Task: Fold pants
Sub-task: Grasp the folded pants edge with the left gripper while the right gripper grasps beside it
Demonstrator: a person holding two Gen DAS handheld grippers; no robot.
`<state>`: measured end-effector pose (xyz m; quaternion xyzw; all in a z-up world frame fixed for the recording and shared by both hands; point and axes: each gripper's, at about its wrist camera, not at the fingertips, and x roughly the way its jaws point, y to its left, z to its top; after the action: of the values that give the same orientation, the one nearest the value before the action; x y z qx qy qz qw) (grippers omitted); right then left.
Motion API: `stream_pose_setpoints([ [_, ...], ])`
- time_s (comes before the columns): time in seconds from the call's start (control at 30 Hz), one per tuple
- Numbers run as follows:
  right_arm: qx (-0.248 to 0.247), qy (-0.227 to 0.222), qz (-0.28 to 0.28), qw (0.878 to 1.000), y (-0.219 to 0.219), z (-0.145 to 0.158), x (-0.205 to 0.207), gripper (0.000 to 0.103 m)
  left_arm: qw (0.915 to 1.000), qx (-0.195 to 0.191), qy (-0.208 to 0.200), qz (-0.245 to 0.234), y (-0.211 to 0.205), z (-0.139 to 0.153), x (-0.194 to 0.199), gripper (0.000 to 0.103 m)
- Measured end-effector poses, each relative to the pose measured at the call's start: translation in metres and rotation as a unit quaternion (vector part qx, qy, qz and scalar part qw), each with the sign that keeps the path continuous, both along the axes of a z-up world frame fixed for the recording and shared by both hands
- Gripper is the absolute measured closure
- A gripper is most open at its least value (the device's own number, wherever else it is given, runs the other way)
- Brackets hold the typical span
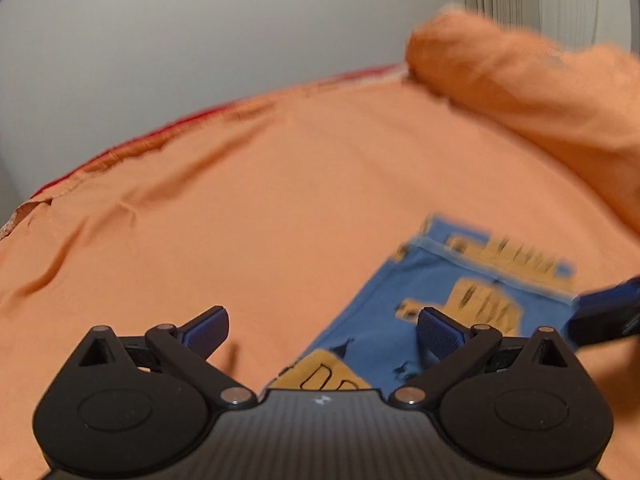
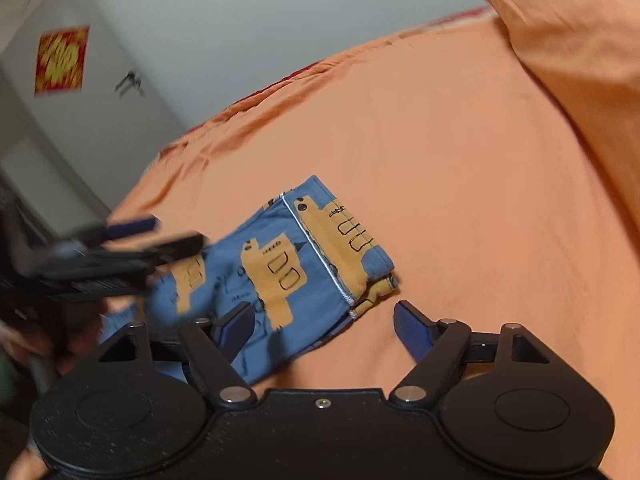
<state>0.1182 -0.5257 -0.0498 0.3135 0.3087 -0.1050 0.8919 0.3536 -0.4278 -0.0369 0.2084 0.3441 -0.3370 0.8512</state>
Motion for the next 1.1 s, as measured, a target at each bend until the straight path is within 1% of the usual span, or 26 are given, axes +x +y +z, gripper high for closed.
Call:
stream_pose_setpoints([
  [0.03, 0.029, -0.006, -0.013, 0.999, -0.005, -0.001, 0.0, 0.024, 0.9999, 0.01, -0.001, 0.002, -0.003, -0.01, 0.002, 0.0],
  [0.1, 0.078, -0.016, -0.034, 0.996, -0.014, -0.003, 0.001, 0.029, 0.9997, -0.021, 0.001, 0.009, 0.006, -0.013, 0.002, 0.0],
  [0.17, 0.117, -0.019, -0.058, 0.991, -0.023, -0.006, 0.003, 0.036, 0.999, -0.029, 0.023, 0.027, 0.016, -0.008, 0.004, 0.0],
  [0.2, 0.136, -0.021, -0.073, 0.988, -0.028, -0.008, 0.004, 0.045, 0.9981, -0.032, 0.033, 0.04, 0.02, -0.005, 0.006, 0.0],
  [0.23, 0.152, -0.02, -0.09, 0.984, -0.032, -0.011, 0.004, 0.06, 0.9971, -0.034, 0.041, 0.055, 0.025, 0.0, 0.007, 0.0],
  [0.27, 0.162, -0.02, -0.107, 0.981, -0.035, -0.013, 0.004, 0.068, 0.9958, -0.036, 0.046, 0.071, 0.031, 0.006, 0.009, 0.0],
  [0.3, 0.162, -0.018, -0.12, 0.979, -0.035, -0.014, 0.004, 0.084, 0.9943, -0.035, 0.049, 0.088, 0.039, 0.018, 0.01, 0.001],
  [0.33, 0.143, -0.016, -0.124, 0.982, -0.031, -0.012, 0.004, 0.087, 0.9926, -0.033, 0.053, 0.104, 0.044, 0.028, 0.011, 0.002],
  [0.37, 0.1, -0.019, -0.115, 0.988, -0.023, -0.006, 0.005, 0.087, 0.9909, -0.044, 0.062, 0.111, 0.051, 0.039, 0.015, 0.002],
  [0.4, 0.036, -0.018, -0.096, 0.995, -0.009, 0.002, 0.007, 0.088, 0.9884, -0.067, 0.075, 0.113, 0.06, 0.05, 0.017, 0.003],
  [0.43, -0.037, -0.018, -0.07, 0.997, 0.009, 0.012, 0.009, 0.088, 0.9842, -0.095, 0.094, 0.116, 0.071, 0.06, 0.018, 0.003],
  [0.47, -0.112, -0.021, -0.038, 0.993, 0.029, 0.021, 0.013, 0.089, 0.9776, -0.128, 0.118, 0.118, 0.082, 0.07, 0.02, 0.003],
  [0.53, -0.238, -0.034, 0.024, 0.97, 0.069, 0.037, 0.018, 0.089, 0.9584, -0.189, 0.174, 0.124, 0.106, 0.081, 0.023, 0.003],
  [0.57, -0.283, -0.043, 0.055, 0.957, 0.088, 0.042, 0.019, 0.089, 0.9475, -0.213, 0.204, 0.124, 0.116, 0.083, 0.025, 0.003],
  [0.63, -0.349, -0.05, 0.11, 0.929, 0.121, 0.047, 0.02, 0.089, 0.9285, -0.242, 0.256, 0.117, 0.131, 0.079, 0.027, 0.003],
  [0.67, -0.375, -0.052, 0.132, 0.916, 0.136, 0.048, 0.019, 0.089, 0.9224, -0.247, 0.274, 0.115, 0.138, 0.074, 0.027, 0.003],
  [0.7, -0.397, -0.056, 0.156, 0.903, 0.151, 0.047, 0.017, 0.089, 0.919, -0.247, 0.285, 0.116, 0.143, 0.068, 0.026, 0.003],
  [0.77, -0.445, -0.061, 0.202, 0.871, 0.177, 0.041, 0.011, 0.089, 0.9161, -0.24, 0.297, 0.122, 0.151, 0.052, 0.023, 0.003],
  [0.83, -0.484, -0.058, 0.245, 0.838, 0.199, 0.031, 0.008, 0.089, 0.908, -0.246, 0.314, 0.128, 0.158, 0.032, 0.016, 0.003],
  [0.87, -0.492, -0.051, 0.263, 0.828, 0.206, 0.025, 0.007, 0.089, 0.905, -0.25, 0.318, 0.131, 0.162, 0.024, 0.011, 0.003],
  [0.9, -0.492, -0.043, 0.28, 0.823, 0.213, 0.02, 0.005, 0.089, 0.9048, -0.248, 0.318, 0.137, 0.164, 0.017, 0.009, 0.004],
  [0.93, -0.487, -0.035, 0.293, 0.822, 0.217, 0.015, 0.005, 0.089, 0.9068, -0.24, 0.314, 0.147, 0.164, 0.01, 0.007, 0.007],
  [0.97, -0.484, -0.029, 0.303, 0.82, 0.222, 0.009, 0.005, 0.089, 0.9111, -0.228, 0.306, 0.155, 0.163, 0.004, 0.004, 0.015],
  [1.0, -0.484, -0.029, 0.309, 0.818, 0.226, 0.004, 0.004, 0.088, 0.918, -0.216, 0.291, 0.16, 0.162, 0.002, 0.001, 0.022],
  [1.03, -0.485, -0.028, 0.312, 0.817, 0.227, 0.0, 0.005, 0.088, 0.9265, -0.205, 0.272, 0.16, 0.16, 0.003, -0.003, 0.025],
  [1.1, -0.479, -0.022, 0.314, 0.819, 0.227, -0.005, 0.009, 0.087, 0.9403, -0.179, 0.24, 0.162, 0.155, 0.006, -0.009, 0.04],
])
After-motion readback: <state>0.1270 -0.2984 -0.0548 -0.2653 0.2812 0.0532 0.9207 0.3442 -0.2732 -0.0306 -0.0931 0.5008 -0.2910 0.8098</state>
